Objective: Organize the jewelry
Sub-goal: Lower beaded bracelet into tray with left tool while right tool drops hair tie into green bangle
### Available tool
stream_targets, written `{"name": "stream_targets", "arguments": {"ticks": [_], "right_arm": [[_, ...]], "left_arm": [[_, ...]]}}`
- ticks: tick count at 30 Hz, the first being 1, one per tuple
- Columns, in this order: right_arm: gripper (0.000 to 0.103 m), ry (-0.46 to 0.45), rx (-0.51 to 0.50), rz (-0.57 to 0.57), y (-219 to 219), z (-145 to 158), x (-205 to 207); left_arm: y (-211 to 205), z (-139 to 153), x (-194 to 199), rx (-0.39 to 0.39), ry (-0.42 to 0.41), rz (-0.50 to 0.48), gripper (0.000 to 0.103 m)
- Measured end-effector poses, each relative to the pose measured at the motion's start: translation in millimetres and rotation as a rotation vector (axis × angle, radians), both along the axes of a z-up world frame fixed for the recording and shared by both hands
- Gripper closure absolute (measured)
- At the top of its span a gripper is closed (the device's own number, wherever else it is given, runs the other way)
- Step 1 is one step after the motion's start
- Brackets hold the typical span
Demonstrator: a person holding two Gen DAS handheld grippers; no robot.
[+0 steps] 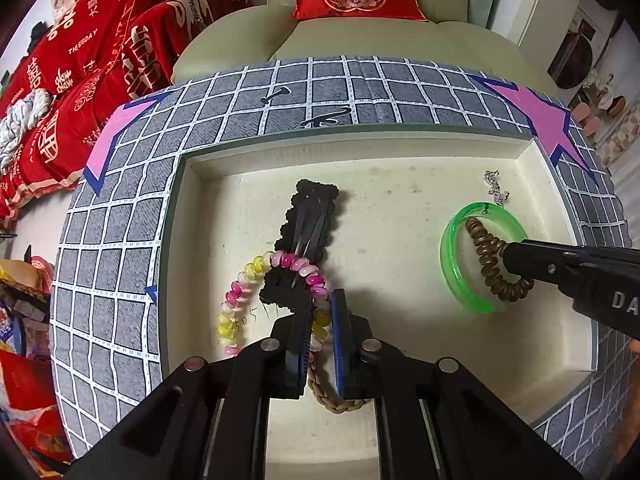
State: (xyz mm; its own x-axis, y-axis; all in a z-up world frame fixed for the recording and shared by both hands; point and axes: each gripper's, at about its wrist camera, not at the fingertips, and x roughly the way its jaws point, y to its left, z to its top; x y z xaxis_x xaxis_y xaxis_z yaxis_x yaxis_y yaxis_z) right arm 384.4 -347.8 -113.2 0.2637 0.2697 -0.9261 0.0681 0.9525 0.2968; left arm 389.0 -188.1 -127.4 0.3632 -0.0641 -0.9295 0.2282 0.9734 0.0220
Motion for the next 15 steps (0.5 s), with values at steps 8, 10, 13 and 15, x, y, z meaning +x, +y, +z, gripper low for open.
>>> {"name": "stream_targets", "arguments": {"ticks": [8,10,13,15], "right_arm": [[0.041,-0.066,0.042,-0.027,-4.3,23.2,-8.0],[0.041,-0.074,0.051,-0.050,-8.7,28.4,-12.4],[0.041,-0.090,0.051,-0.070,-15.0,35.8,-20.0],[0.041,-0.101,0.048,-0.086,-19.8,41.0,-26.1]], "left_arm": [[1.2,7.8,-3.4,-0.015,-0.005,0.008,0.085],[2.6,11.0,-5.2,-0.036,-0.011,0.015,0.085],[5.3,14.0,-6.0,-0.068,-0.004,0.024,0.043],[8.1,21.3,-9.7,-0.061,-0.053,0.057,0.000]]}}
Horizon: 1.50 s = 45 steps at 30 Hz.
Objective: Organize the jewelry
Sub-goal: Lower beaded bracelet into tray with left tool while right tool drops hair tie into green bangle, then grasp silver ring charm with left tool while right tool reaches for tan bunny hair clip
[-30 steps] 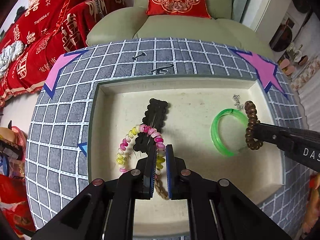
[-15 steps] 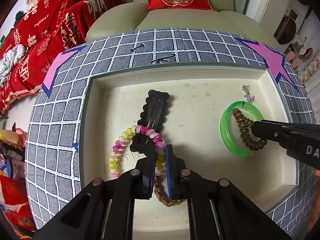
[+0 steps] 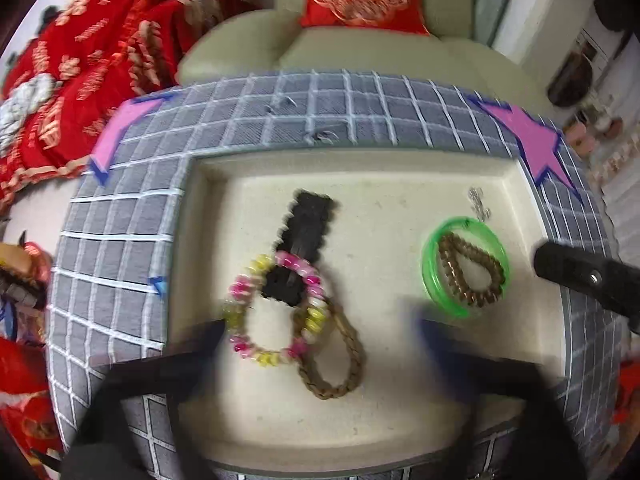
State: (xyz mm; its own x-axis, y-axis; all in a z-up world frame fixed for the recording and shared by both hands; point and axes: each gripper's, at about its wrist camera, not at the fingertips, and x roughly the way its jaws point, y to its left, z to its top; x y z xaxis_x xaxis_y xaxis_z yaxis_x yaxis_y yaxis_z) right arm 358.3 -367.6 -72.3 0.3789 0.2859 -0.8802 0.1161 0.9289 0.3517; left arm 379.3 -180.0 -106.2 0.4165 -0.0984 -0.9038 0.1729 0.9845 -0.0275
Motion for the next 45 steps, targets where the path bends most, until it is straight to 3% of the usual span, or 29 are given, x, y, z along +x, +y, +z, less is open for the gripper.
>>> {"name": "stream_targets", "arguments": {"ticks": [6,8,10,20,29,37,45], "right_arm": [[0.040,-0.022,0.011,-0.048,-14.6,12.6,-15.8],[0.026,-0.029,0.023,-0.060,-17.7,16.3,-23.0],[0.018,-0.039,0.036,-0.070,-20.3,19.9,-31.3],[0.018,-0.020,0.059,-0.108,-24.4,29.0,-89.8],[0.018,0.027,0.019,-0.141,-17.6,23.7,-154.5],[0.018,0.123,-0.002,-0.175,-9.7,-8.1,-199.2],[0.018,0.173,-0.070,-0.138,11.1,-30.9,-220.1]], "left_arm": [[-2.6,11.8,-7.0,0.020,-0.031,-0.009,0.000],[-1.4,18.6,-13.1,0.024,-0.048,-0.013,0.000],[-0.5,24.0,-22.4,0.033,-0.055,-0.028,0.000],[14.2,35.7,-86.9,0.010,-0.028,-0.103,0.000],[27.9,12.0,-152.0,0.047,0.047,-0.180,0.000],[29.8,-14.4,-174.5,0.081,0.095,-0.240,0.000],[19.5,-33.0,-175.3,0.089,0.112,-0.294,0.000]]}}
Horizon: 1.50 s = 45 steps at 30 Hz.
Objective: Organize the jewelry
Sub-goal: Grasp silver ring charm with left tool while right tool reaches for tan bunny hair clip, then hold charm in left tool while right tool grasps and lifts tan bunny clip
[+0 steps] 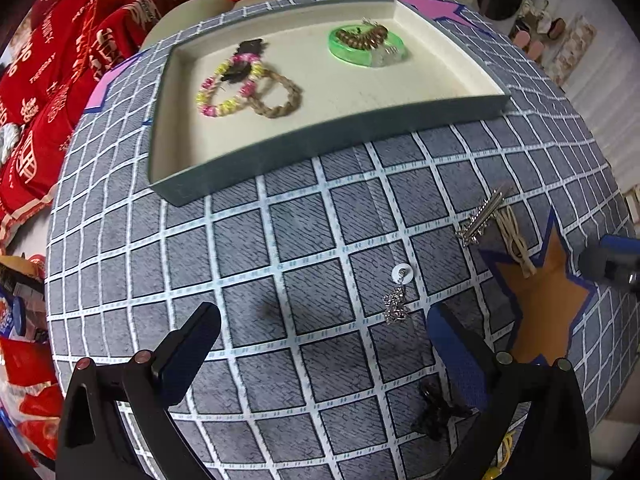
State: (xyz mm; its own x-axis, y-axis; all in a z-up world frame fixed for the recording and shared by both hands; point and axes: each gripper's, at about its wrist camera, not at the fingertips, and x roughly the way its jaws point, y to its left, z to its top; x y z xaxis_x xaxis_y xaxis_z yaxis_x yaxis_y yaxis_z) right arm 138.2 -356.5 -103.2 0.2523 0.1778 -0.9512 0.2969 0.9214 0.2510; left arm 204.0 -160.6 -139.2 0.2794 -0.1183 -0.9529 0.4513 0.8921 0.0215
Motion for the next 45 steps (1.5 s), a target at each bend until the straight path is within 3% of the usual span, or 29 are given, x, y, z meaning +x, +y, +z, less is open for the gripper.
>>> {"name": "stream_targets", "arguments": {"ticks": [5,7,14,20,27,29,31,33,34,45], "right_arm": [[0.026,0.011,-0.027,0.031,12.4,-11.0,-5.7],[0.030,0.016,-0.037,0.049,17.1,-15.9,-4.5],[0.044,0.017,-0.075,0.091,29.9,-26.0,3.8],[0.052,-0.003,-0.135,0.142,45.1,-28.9,13.2],[0.071,-0.002,-0.231,0.181,54.6,-28.3,17.4],[0.083,0.000,-0.239,0.185,57.8,-28.7,20.3],[0.093,0.002,-0.241,0.184,55.5,-28.2,18.2],[0.095,0.003,-0.221,0.171,52.6,-28.7,14.1],[0.096,0.005,-0.206,0.164,49.6,-29.2,12.7],[0.098,-0.001,-0.054,0.068,14.5,-24.1,-4.8]], "left_arm": [[-2.8,-7.2,3.7,0.001,0.004,-0.015,0.000],[-3.7,-10.6,5.2,0.010,0.009,-0.019,0.007],[-4.7,-12.0,9.6,0.008,-0.006,-0.031,0.007],[-6.1,-11.1,4.1,-0.009,-0.010,-0.042,0.016],[-17.8,-5.8,-7.6,-0.024,0.003,-0.072,0.038],[-21.7,-5.1,-9.9,-0.024,0.005,-0.084,0.044],[-26.1,-3.7,-13.1,-0.023,0.001,-0.113,0.054],[-31.6,-1.8,-16.9,-0.016,-0.005,-0.151,0.078],[-35.5,-1.1,-19.0,-0.012,-0.006,-0.164,0.082],[-11.8,13.5,-12.8,-0.127,0.057,-0.055,0.082]]}}
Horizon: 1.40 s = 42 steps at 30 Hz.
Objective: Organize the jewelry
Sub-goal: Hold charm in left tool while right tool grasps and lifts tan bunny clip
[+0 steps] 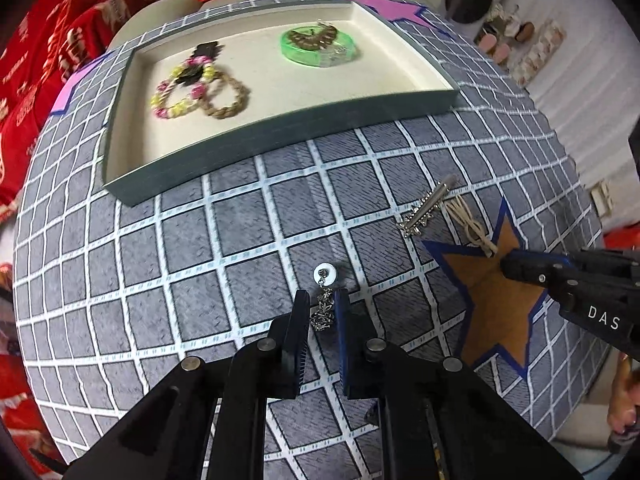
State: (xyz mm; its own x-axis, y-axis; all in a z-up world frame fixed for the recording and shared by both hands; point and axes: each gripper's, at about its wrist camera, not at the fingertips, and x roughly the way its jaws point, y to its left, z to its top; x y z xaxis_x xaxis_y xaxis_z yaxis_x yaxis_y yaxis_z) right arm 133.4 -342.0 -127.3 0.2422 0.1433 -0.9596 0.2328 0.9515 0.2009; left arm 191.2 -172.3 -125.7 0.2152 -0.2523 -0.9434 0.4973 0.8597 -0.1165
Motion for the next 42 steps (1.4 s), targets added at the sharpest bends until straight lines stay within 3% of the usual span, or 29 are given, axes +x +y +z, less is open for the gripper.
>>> {"name": "stream_targets", "arguments": {"ticks": [10,12,14,15,22,24,25,26,34,42], "right_arm": [[0.096,-0.013,-0.015,0.061,10.6,3.3,10.4],[0.088,-0.024,-0.025,0.068,11.6,3.7,11.3],[0.056,-0.025,-0.040,0.070,12.9,2.6,13.9],[0.055,-0.032,-0.044,0.067,11.6,3.6,12.8],[0.056,-0.027,-0.072,0.100,20.5,-1.5,25.3],[0.067,-0.026,-0.119,0.127,28.2,-4.4,28.6],[0.084,-0.020,-0.151,0.154,32.9,-4.9,29.7],[0.094,-0.018,-0.171,0.167,35.2,-4.7,29.8],[0.094,-0.009,0.011,0.053,9.4,3.7,13.0],[0.094,-0.076,0.089,0.004,-11.0,39.9,12.3]], "left_arm": [[14.9,4.1,1.5,0.004,-0.007,0.013,0.082],[15.3,4.2,1.7,0.004,-0.005,0.012,0.082],[15.1,4.4,2.1,0.004,-0.006,0.011,0.082],[15.0,4.5,2.1,0.005,-0.007,0.011,0.082],[12.0,2.2,0.0,0.005,-0.001,0.019,0.082],[12.7,3.0,-0.4,0.005,0.000,0.021,0.082],[13.0,3.4,-0.2,0.004,0.000,0.021,0.082],[13.5,3.9,-0.1,0.003,-0.001,0.021,0.082],[21.5,13.0,1.5,-0.013,-0.008,0.048,0.082],[33.7,38.6,15.0,-0.036,-0.045,0.093,0.082]]}}
